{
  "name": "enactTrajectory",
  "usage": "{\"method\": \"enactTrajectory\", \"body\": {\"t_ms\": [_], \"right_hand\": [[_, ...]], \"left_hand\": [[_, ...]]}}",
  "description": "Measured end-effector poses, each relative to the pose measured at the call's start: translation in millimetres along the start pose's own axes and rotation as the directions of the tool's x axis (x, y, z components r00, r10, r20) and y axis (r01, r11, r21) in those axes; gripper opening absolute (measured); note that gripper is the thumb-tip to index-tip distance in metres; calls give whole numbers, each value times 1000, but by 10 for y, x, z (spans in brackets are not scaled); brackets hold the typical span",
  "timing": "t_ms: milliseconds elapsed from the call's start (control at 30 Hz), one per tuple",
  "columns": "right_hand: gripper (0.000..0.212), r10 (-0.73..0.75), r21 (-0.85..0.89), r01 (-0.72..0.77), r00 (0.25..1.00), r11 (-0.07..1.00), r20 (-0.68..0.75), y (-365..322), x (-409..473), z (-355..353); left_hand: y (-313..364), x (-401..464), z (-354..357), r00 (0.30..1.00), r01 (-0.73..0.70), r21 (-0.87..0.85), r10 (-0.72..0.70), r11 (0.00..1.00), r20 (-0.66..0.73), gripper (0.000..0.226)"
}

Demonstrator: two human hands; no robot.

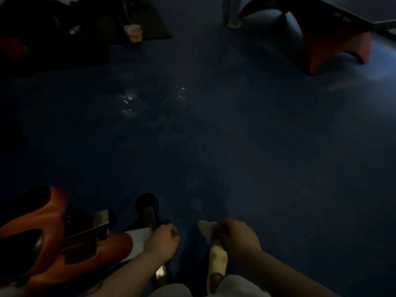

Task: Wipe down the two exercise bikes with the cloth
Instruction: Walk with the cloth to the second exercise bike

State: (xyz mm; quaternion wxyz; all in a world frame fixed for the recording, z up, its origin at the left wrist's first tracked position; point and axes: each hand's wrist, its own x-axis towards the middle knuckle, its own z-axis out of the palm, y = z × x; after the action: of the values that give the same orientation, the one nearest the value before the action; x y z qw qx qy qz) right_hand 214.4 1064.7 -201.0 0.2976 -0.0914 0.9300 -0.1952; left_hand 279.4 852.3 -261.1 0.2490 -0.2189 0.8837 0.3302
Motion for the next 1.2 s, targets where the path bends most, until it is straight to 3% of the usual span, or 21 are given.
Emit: {"method": "enactTrajectory", "body": {"t_ms": [333, 633, 967, 1200], "right_hand": [[24, -181, -112, 191, 979, 975, 98, -10, 1125, -1004], [20, -259, -158, 288, 948, 944, 184, -634, 2200, -1178], [21, -358, -210, 396, 913, 894, 198, -1743, 3431, -1668], [22, -462, -228, 540, 828, 810, 318, -2394, 4280, -1826]], "left_hand": [[930, 667, -263, 977, 125, -179, -153, 976, -151, 23], [805, 1428, -802, 950, 204, -288, -260, 936, -172, 25], [605, 2271, -1943, 913, 248, -278, -320, 928, -252, 23], [603, 2919, -2481, 856, 283, -425, -427, 860, -293, 24]]}}
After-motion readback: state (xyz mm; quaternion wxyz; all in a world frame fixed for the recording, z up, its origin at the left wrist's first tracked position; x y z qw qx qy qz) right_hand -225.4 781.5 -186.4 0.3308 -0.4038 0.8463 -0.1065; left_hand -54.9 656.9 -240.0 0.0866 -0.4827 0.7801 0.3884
